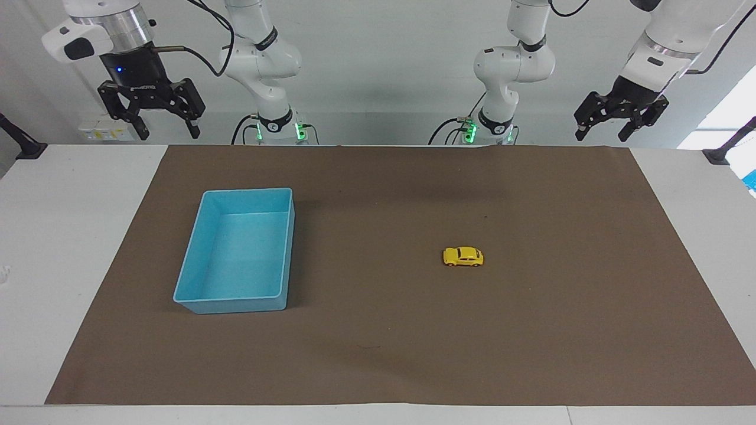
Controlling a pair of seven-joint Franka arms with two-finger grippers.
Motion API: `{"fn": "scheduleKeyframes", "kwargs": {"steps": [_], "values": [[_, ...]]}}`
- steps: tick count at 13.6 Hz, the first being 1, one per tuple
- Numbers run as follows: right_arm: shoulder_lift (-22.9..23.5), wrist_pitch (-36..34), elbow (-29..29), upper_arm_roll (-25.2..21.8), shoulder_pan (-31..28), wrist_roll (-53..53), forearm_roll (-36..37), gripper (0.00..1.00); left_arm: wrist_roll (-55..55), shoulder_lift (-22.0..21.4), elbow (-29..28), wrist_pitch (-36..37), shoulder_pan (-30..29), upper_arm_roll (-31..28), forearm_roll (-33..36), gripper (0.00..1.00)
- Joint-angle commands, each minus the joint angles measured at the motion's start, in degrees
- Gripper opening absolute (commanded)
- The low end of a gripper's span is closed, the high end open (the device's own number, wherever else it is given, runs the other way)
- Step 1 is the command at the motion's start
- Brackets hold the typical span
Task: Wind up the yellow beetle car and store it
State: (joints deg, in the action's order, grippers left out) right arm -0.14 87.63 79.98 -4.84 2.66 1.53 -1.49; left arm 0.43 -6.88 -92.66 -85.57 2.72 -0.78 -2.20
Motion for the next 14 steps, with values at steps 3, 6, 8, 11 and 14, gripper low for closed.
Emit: {"fn": "scheduleKeyframes", "kwargs": {"steps": [3, 6, 8, 11, 14], "values": [[-0.9, 0.3, 1.1, 0.0, -0.1, -1.0, -0.6, 1.00, -1.0, -0.9, -0.9, 0.8, 0.1, 0.0, 0.7, 1.00], [-0.9, 0.3, 1.1, 0.0, -0.1, -1.0, -0.6, 1.00, -1.1, -0.9, -0.9, 0.5, 0.6, 0.0, 0.7, 1.00], [-0.9, 0.3, 1.1, 0.0, -0.1, -1.1, -0.6, 1.00, -1.3, -0.8, -0.9, 0.3, 0.6, 0.0, 0.6, 1.00], [-0.9, 0.3, 1.1, 0.0, -0.1, -1.1, -0.6, 1.00, -1.4, -0.8, -0.9, 0.1, 0.6, 0.0, 0.5, 1.00], [-0.9, 0.2, 1.1, 0.0, -0.1, -1.1, -0.6, 1.00, -1.6, -0.8, -0.9, -0.4, 0.7, 0.0, 0.5, 1.00]]}}
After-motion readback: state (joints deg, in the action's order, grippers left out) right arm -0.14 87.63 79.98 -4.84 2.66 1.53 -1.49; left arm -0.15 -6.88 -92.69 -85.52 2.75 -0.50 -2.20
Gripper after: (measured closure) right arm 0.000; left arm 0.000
